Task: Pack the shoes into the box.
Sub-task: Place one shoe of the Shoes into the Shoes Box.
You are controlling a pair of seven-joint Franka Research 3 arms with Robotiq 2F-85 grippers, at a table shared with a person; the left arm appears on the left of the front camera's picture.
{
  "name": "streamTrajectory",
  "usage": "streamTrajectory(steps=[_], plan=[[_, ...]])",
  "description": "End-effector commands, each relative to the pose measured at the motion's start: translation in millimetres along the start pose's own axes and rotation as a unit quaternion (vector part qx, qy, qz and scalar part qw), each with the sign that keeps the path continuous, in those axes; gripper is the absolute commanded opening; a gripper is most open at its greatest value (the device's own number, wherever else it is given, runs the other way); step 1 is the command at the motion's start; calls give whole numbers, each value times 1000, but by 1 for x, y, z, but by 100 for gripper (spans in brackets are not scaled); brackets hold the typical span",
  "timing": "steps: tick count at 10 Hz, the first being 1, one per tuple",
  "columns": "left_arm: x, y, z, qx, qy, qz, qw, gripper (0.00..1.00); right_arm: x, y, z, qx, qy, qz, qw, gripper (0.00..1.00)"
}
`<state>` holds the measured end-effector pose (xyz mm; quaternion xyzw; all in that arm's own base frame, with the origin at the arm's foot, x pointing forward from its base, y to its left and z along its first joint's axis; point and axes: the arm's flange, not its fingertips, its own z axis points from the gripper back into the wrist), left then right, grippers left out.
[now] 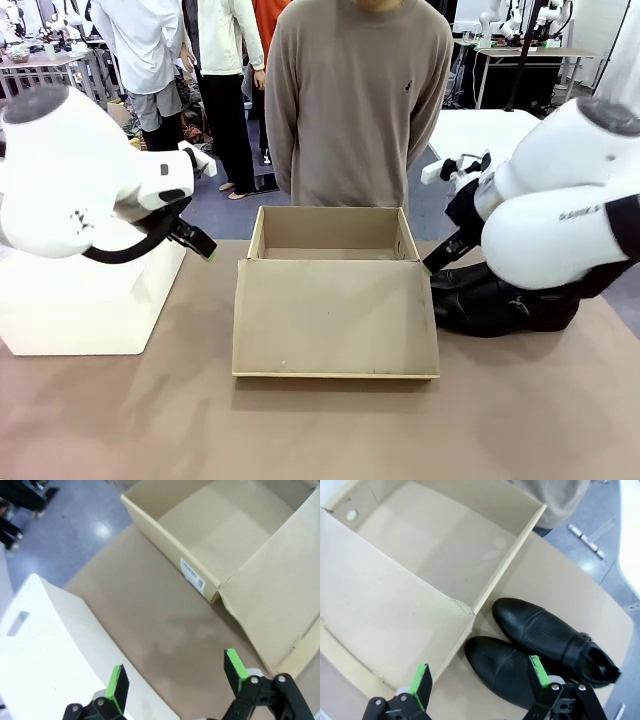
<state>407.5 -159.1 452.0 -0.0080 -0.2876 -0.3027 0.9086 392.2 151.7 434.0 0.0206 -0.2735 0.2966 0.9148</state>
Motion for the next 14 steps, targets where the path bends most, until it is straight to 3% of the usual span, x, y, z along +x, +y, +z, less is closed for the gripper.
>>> streamTrajectory(steps=[1, 5, 6, 10, 14], plan=[[11, 4, 24, 0, 8, -24, 1000, 100, 10, -10, 36, 24, -4, 5, 1000, 100], [30, 8, 65, -3, 6, -40, 999, 100, 20, -14, 85, 29, -12, 22, 999, 100], [29, 9, 69, -38, -21, -67, 997, 100, 17, -17, 90, 43, -29, 33, 998, 100], [20, 24, 100, -93, -104, -194, 971, 100, -5, -29, 129, 109, -105, 131, 980, 100], [-1, 37, 107, -177, -167, -246, 938, 100, -22, -31, 148, 180, -156, 189, 953, 100]])
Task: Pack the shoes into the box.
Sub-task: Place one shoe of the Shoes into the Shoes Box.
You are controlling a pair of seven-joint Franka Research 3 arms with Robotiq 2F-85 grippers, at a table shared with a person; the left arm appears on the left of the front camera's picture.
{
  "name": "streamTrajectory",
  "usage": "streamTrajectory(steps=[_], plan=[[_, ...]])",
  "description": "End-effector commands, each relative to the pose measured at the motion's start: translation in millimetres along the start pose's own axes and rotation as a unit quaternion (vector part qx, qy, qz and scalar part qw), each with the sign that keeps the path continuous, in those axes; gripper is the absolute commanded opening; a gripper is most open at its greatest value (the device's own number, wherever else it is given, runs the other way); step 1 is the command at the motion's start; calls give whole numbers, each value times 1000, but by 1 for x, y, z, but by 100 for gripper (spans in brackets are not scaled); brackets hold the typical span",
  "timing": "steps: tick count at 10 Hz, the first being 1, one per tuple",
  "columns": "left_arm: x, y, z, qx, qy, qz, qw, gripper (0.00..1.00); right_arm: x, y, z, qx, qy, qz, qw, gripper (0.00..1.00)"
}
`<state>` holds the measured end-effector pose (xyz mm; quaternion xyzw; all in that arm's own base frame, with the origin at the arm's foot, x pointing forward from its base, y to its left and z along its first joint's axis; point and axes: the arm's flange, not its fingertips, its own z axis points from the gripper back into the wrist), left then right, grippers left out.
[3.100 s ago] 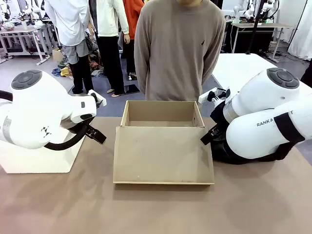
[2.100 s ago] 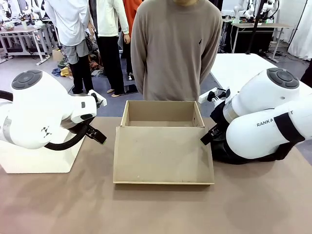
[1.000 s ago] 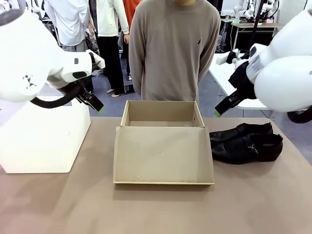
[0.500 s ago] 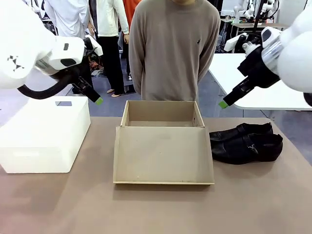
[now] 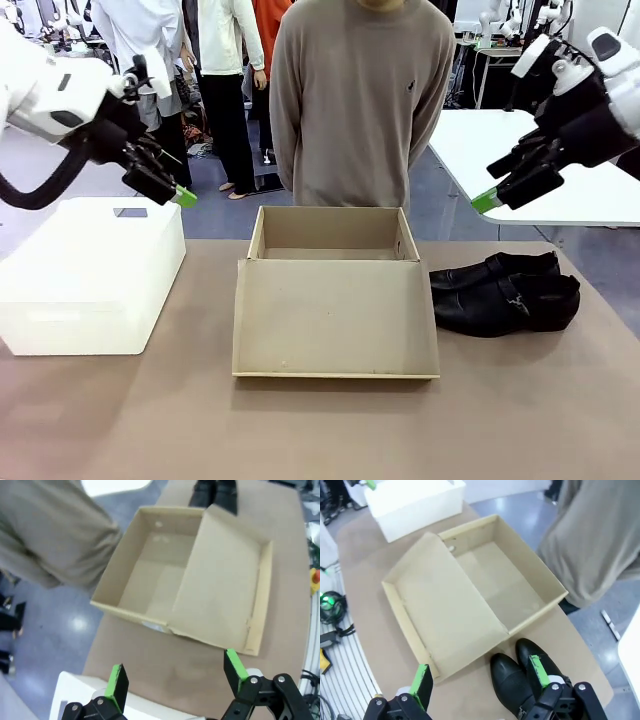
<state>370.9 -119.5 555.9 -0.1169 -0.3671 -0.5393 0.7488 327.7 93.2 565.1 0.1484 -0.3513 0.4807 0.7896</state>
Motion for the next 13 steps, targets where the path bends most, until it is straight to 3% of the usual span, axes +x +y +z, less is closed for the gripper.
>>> streamTrajectory(steps=[1, 13], plan=[[-19, 3, 1, -36, -34, -23, 998, 100, -19, 2, 1, 43, -34, 20, 998, 100], [-20, 1, 3, -26, -31, -22, 999, 100, -7, -3, 8, 31, -28, 11, 999, 100]])
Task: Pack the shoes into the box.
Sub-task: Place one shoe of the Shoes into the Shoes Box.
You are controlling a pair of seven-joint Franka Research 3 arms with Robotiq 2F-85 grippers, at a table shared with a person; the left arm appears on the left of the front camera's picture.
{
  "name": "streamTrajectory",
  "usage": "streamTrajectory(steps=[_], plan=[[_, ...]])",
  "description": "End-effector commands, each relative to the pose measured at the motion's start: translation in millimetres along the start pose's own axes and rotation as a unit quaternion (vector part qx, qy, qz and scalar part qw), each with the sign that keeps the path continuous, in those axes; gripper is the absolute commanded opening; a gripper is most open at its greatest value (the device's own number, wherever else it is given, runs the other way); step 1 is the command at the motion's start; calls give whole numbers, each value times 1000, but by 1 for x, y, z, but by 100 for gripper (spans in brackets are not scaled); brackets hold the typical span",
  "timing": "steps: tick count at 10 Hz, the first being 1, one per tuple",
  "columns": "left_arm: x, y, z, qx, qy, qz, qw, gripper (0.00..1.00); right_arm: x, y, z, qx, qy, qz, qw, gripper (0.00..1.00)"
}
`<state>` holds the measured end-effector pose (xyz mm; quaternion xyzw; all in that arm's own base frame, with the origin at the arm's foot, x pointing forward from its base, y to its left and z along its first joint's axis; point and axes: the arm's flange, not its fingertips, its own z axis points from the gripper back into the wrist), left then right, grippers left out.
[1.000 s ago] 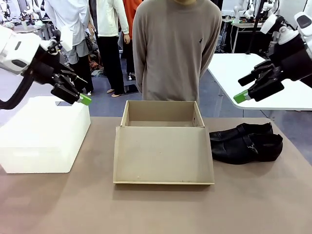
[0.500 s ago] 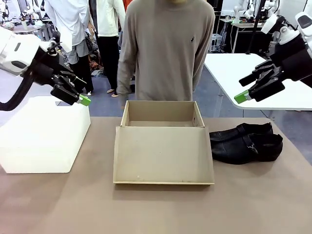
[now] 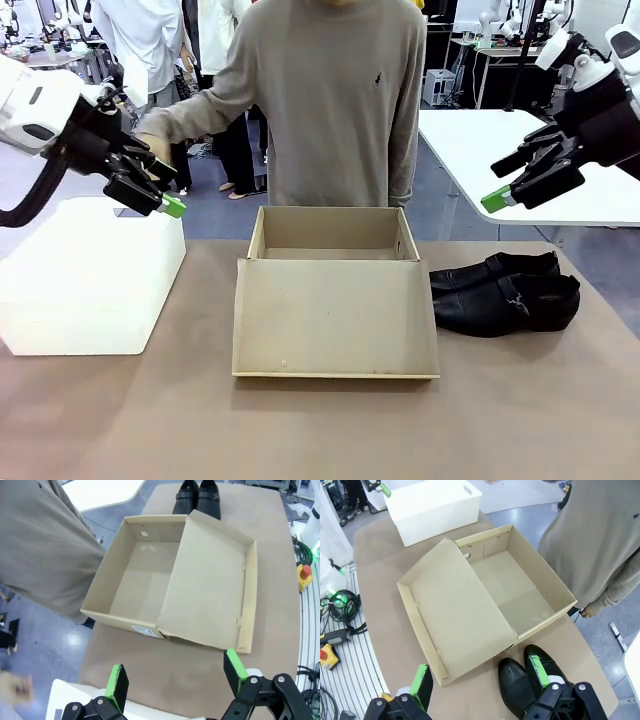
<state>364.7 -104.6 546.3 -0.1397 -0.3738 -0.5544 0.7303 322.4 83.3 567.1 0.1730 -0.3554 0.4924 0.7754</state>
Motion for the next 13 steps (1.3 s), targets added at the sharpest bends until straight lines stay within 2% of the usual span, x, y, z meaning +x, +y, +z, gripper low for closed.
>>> streamTrajectory(steps=[1, 8, 9, 13], plan=[[-2, 3, -1, -5, -8, -8, 1000, 100, 0, -2, -1, 7, -9, 3, 1000, 100], [-2, 3, -1, -5, -8, -8, 1000, 100, 0, 0, 0, 0, 0, -1, 1000, 100], [-2, 3, -1, -5, -8, -8, 1000, 100, 1, -8, 5, 16, 11, 9, 1000, 100], [-2, 3, -1, -5, -8, -8, 1000, 100, 10, -69, 39, 49, 112, 86, 989, 100]])
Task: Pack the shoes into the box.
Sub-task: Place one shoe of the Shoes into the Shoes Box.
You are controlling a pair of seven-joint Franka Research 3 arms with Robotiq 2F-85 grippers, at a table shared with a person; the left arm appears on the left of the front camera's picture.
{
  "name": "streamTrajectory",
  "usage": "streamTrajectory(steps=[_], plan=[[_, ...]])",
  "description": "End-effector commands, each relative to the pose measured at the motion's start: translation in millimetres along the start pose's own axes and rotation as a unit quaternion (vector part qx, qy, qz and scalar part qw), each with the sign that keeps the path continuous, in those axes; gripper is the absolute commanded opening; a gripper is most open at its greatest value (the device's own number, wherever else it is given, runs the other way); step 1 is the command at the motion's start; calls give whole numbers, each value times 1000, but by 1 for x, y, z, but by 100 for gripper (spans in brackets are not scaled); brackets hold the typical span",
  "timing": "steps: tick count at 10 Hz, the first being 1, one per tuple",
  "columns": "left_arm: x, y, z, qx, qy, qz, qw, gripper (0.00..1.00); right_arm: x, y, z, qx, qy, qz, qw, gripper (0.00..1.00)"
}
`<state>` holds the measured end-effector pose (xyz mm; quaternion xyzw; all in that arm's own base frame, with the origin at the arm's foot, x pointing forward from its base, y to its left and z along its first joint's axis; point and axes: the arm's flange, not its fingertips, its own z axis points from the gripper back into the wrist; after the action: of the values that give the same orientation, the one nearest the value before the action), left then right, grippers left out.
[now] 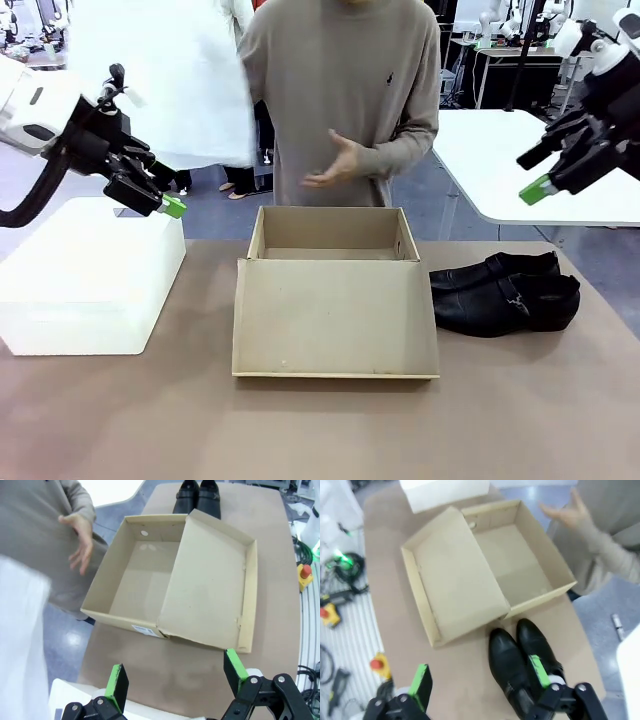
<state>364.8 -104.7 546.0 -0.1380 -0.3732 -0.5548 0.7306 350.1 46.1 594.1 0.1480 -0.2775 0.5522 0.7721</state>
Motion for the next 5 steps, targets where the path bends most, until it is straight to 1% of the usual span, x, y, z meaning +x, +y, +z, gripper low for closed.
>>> streamTrajectory(steps=[1, 2, 3, 5], plan=[[-2, 3, -1, -6, -10, -8, 1000, 100, 2, -43, 14, -3, 66, 68, 995, 100], [-2, 3, -1, -6, -10, -8, 1000, 100, 0, -64, 16, -22, 94, 91, 991, 100], [-2, 3, -1, -6, -10, -8, 1000, 100, -4, -81, 13, -23, 123, 113, 986, 100], [-2, 3, -1, -6, -10, -8, 1000, 100, -10, -113, 3, -27, 178, 122, 976, 100]])
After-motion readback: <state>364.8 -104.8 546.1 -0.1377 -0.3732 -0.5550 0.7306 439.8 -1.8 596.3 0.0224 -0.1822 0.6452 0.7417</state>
